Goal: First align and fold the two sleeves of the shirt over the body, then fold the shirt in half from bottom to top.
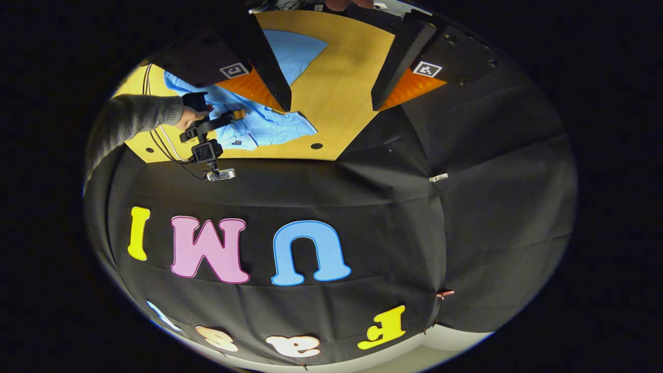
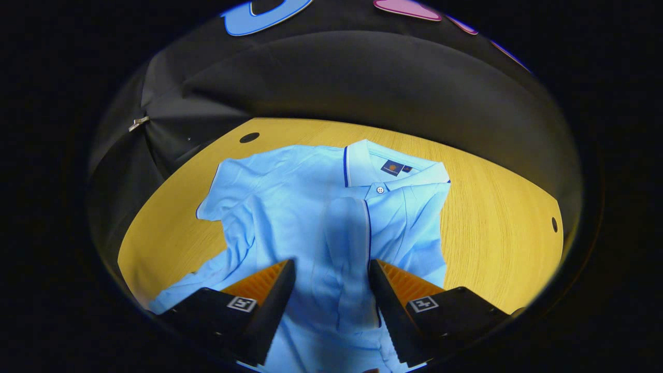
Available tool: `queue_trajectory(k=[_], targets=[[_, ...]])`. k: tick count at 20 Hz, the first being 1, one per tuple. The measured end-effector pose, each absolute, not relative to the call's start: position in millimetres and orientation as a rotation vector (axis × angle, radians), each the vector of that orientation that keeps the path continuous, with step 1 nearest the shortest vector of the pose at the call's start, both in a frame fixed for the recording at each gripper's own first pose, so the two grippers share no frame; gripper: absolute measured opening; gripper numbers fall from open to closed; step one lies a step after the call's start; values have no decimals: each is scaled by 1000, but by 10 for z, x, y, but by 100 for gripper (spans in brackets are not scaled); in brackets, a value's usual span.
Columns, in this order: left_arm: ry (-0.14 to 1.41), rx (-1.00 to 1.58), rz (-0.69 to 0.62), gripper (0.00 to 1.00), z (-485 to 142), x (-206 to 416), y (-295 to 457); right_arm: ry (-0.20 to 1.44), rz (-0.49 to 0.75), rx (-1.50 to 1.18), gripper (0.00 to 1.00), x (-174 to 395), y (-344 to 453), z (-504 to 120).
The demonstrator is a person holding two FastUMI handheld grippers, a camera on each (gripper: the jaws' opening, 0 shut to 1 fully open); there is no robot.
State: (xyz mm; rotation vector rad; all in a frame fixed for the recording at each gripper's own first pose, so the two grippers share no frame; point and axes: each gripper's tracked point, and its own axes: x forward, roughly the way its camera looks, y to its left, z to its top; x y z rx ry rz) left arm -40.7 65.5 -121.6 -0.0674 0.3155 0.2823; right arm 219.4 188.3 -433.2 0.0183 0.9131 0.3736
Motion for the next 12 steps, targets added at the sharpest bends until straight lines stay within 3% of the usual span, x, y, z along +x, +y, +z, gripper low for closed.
queue_trajectory(k=[4,9,12], targets=[[314,-67,257,99,-1201,-369,633,825,360,75,97,2255,1898,-4096],[293,-48,212,99,-1158,-255,619,607,363,134,97,2378,1817,-3437],[282,-40,171,99,-1088,174,516,492,348,161,97,2351,1677,-2905]])
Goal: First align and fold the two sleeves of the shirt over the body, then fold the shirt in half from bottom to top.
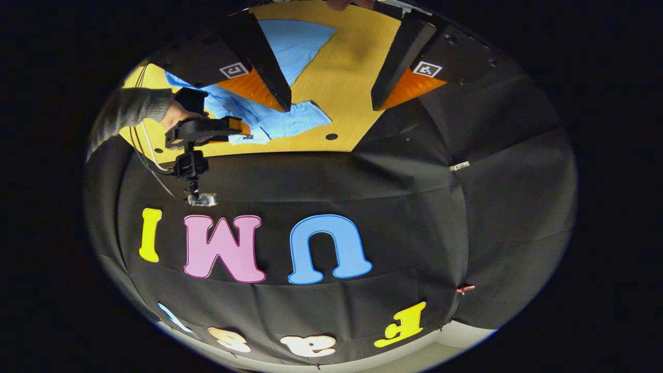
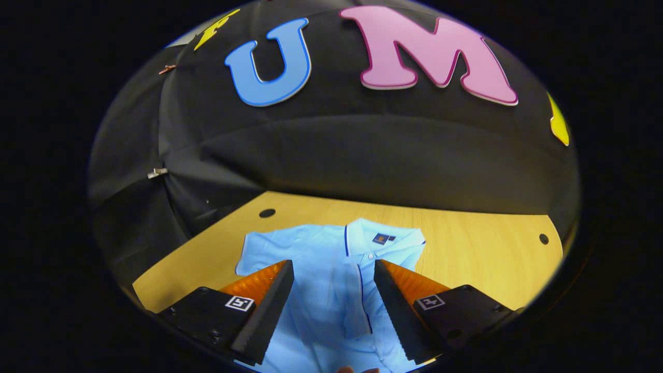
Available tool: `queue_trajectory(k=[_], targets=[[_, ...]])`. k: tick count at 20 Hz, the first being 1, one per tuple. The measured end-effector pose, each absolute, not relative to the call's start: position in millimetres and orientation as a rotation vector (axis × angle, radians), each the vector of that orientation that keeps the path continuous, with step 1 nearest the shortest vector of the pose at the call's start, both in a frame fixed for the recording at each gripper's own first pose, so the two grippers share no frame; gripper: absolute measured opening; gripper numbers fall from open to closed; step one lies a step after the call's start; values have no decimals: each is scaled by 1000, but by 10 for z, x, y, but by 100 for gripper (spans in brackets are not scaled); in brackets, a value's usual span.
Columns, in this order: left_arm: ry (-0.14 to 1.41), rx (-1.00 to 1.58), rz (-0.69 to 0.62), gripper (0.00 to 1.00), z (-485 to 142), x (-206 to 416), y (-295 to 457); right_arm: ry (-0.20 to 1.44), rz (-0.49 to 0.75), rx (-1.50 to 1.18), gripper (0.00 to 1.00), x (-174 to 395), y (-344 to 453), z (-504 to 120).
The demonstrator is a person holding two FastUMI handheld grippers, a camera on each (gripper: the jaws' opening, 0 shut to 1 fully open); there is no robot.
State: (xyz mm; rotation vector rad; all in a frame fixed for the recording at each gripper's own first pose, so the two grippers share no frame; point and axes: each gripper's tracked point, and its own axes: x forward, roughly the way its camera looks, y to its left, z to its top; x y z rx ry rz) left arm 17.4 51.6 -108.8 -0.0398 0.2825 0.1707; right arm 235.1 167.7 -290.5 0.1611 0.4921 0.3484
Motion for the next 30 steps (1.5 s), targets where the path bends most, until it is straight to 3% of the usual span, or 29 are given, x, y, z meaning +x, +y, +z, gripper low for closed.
queue_trajectory(k=[6,10,19,30], targets=[[322,-100,71,99,-1387,962,335,289,320,184,96,2048,1212,-1805],[422,-140,47,99,-1850,1696,309,238,297,209,97,1733,846,-1433],[617,-201,148,99,-2901,3124,604,246,255,240,98,1077,322,-1233],[827,-240,240,99,-3697,3616,803,244,172,297,98,829,-170,-1091]])
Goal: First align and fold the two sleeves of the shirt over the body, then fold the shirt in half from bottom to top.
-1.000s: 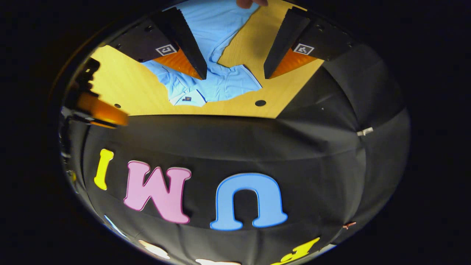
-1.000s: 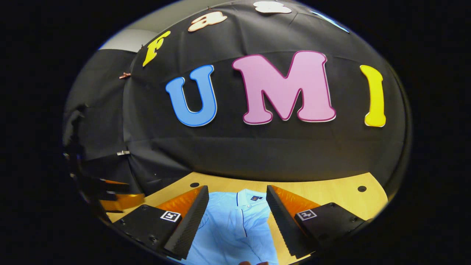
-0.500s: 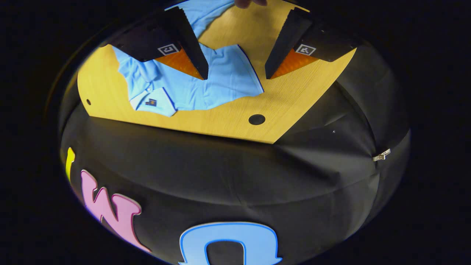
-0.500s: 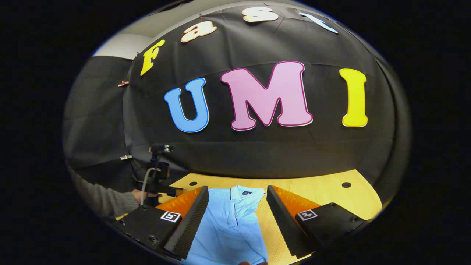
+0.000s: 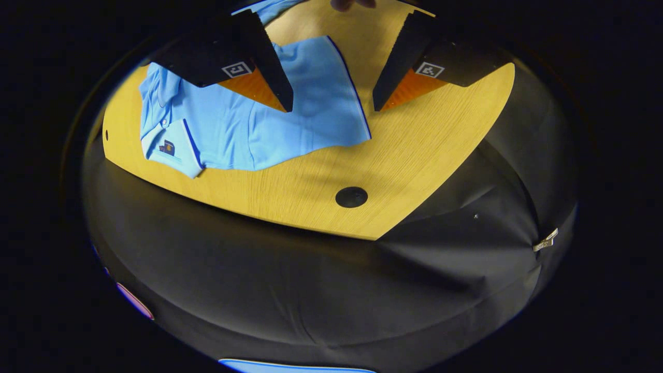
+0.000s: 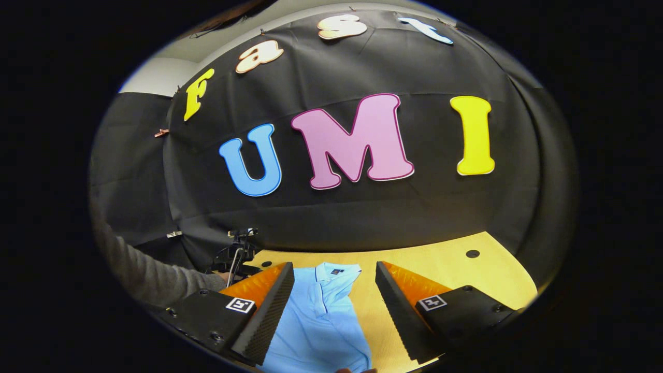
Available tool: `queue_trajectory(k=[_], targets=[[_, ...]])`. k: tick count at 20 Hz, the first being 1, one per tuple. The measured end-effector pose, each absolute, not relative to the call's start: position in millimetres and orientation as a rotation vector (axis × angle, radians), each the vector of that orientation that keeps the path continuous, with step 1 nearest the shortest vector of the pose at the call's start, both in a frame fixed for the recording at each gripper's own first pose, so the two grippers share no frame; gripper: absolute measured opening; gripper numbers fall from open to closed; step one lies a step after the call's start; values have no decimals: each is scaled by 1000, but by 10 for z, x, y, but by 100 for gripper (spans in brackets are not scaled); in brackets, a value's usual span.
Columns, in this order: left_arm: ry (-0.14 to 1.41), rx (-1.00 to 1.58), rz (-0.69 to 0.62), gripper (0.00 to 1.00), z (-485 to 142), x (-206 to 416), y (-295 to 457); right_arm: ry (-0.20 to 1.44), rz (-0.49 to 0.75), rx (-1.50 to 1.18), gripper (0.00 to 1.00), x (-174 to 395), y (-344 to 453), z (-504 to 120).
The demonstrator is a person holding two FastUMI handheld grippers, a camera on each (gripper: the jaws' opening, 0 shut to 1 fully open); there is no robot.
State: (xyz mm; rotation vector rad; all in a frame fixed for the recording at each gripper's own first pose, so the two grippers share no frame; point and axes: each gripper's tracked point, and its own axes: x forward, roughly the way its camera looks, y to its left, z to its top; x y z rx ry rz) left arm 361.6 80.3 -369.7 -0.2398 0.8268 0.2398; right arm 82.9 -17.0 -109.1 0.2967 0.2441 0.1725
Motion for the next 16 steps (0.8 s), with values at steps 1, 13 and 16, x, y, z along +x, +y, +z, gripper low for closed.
queue_trajectory(k=[1,13,16], targets=[[841,-232,250,99,-3742,3611,818,248,168,300,98,807,-188,-1100],[892,-251,225,77,-3899,3601,717,276,165,295,98,635,-172,-1180],[895,-234,197,16,-3872,3638,670,282,162,294,98,608,-206,-1234]])
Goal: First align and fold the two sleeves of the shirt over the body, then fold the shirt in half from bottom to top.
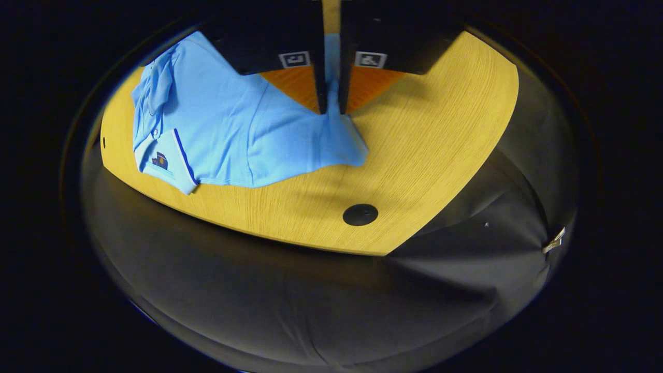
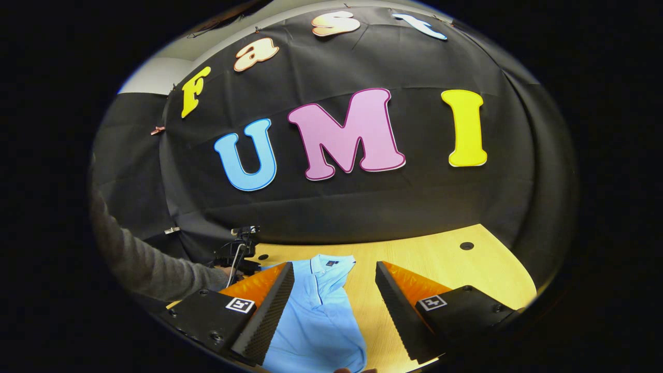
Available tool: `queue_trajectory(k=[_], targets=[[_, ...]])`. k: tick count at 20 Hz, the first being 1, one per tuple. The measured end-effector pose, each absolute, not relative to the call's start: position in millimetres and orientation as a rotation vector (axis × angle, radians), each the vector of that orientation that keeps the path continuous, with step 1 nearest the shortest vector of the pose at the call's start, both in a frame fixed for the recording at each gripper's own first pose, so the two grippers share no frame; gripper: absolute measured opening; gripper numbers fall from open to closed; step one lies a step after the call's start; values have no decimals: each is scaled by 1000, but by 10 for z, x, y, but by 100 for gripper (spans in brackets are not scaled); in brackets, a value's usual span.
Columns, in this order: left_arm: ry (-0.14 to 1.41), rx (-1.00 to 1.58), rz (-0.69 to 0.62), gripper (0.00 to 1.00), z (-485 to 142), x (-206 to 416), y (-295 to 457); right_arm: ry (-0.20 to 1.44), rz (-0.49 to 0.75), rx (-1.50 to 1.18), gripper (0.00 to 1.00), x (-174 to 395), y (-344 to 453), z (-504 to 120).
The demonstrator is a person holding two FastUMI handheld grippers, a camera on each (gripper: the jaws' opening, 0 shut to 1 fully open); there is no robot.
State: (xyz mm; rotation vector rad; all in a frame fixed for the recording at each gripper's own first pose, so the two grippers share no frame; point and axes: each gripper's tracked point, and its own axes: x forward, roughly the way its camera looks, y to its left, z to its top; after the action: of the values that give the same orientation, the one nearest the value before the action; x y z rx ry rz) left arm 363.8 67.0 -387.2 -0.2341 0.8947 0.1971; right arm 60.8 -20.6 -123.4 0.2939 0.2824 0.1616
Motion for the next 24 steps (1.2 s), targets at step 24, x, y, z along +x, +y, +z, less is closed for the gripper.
queue_trajectory(k=[24], targets=[[585,-201,-383,6,-2419,3397,-1485,284,128,325,98,363,-464,-1382]])
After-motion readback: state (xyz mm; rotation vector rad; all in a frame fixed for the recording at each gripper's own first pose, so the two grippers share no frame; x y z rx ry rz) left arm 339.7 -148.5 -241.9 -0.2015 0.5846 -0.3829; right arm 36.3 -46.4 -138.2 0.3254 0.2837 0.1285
